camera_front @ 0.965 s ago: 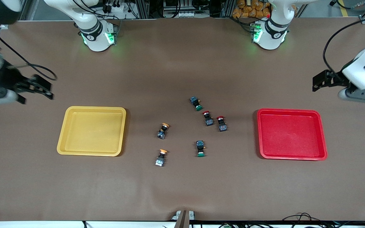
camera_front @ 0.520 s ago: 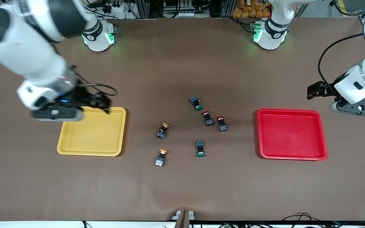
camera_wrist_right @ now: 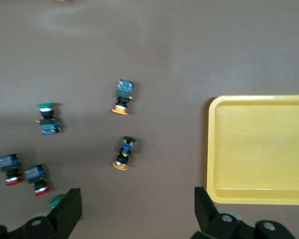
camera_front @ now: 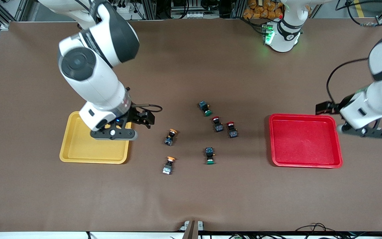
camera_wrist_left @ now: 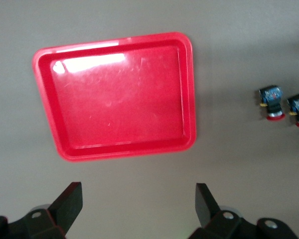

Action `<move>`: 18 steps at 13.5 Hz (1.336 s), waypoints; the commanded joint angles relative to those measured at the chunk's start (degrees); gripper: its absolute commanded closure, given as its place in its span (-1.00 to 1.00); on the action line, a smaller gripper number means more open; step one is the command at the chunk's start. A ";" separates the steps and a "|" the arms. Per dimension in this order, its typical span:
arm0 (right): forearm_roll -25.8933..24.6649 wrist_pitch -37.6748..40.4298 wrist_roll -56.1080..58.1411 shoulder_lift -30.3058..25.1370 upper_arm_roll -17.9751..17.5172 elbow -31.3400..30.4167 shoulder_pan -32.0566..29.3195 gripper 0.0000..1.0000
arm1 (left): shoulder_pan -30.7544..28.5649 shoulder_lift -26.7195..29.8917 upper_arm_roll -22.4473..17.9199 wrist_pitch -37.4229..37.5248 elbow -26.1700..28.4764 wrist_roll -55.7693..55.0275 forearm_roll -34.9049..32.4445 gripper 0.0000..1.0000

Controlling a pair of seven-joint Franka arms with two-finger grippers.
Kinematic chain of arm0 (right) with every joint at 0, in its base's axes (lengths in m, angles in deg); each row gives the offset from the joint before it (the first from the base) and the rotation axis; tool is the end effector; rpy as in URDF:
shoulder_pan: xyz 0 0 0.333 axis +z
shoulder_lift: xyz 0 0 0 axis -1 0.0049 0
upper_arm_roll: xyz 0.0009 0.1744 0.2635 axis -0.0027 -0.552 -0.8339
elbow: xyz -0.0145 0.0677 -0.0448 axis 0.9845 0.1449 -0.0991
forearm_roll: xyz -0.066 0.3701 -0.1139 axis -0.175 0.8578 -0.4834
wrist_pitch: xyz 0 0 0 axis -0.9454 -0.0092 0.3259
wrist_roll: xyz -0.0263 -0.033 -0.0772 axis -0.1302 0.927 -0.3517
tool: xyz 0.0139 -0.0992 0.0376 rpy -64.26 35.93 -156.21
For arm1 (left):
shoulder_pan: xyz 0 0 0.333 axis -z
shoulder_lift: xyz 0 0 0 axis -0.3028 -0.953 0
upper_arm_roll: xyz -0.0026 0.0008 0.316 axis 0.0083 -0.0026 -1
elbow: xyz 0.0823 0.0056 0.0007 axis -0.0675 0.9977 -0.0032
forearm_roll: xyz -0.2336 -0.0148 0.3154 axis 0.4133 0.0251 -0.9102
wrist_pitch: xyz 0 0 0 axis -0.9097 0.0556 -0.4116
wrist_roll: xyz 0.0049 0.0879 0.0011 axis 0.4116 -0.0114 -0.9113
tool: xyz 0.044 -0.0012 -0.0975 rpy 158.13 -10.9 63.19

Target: Place red and yellow buttons in trays

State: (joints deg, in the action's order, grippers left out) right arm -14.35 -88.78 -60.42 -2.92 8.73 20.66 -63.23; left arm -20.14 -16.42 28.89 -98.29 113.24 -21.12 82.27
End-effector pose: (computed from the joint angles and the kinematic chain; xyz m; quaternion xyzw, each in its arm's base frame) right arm 0.6310 0.3330 0.5015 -0.9996 0.0162 -0.0061 0.0214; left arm 0.6268 -0.0437 0.4752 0.9936 -0.0817 -0.0771 0.0094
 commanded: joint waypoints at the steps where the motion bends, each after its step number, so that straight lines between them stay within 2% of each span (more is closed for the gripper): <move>1: -0.92 -5.37 -1.07 2.72 0.48 -3.73 0.84 -1.00 | 0.40 -3.49 0.78 -2.67 -1.00 -1.13 0.15 -1.00; 3: -1.01 -12.66 -1.24 5.79 0.48 -6.81 2.06 -1.00 | 1.97 -5.17 0.87 -3.73 -0.73 -4.20 0.24 -1.00; 5: -1.01 -16.81 -2.38 8.26 0.48 -9.62 2.42 -1.00 | 4.34 -5.61 0.87 -4.96 0.23 -8.58 0.24 -1.00; 8: -0.13 -25.60 -5.36 9.67 0.39 -16.21 2.86 -1.00 | 8.74 -7.98 0.78 -6.80 0.23 -15.18 -0.03 -1.00; 15: -0.04 -31.59 -21.09 16.27 0.39 -16.76 6.29 -1.00 | 16.39 -15.53 0.78 -14.71 0.23 -29.59 0.15 -1.00; 18: 0.13 -32.30 -21.72 17.58 0.39 -16.67 6.20 -1.00 | 18.59 -19.40 0.87 -18.23 0.15 -34.87 0.15 -1.00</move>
State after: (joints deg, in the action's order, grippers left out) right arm -14.33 -120.37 -80.71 14.22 8.72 3.79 -57.25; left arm -2.76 -33.75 29.96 -114.68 113.96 -52.98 82.33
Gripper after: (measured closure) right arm 0.000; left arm 0.000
